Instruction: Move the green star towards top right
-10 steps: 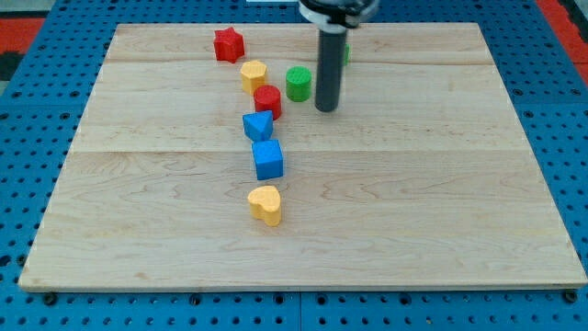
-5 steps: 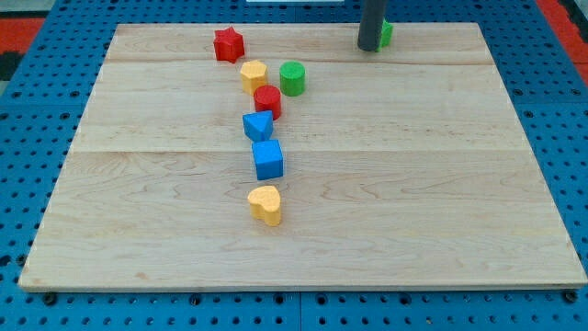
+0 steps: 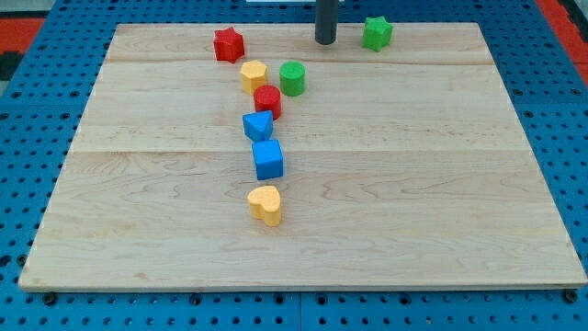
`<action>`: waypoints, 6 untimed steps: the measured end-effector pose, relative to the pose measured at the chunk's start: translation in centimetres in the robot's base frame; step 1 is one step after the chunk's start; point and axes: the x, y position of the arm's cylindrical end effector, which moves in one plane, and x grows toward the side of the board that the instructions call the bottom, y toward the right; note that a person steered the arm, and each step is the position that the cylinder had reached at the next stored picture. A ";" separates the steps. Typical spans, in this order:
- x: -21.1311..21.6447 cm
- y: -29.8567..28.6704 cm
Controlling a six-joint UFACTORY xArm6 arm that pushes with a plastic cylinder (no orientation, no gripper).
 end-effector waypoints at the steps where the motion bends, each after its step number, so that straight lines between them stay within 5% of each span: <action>1: -2.5 3.2; 6: -1.7 8.4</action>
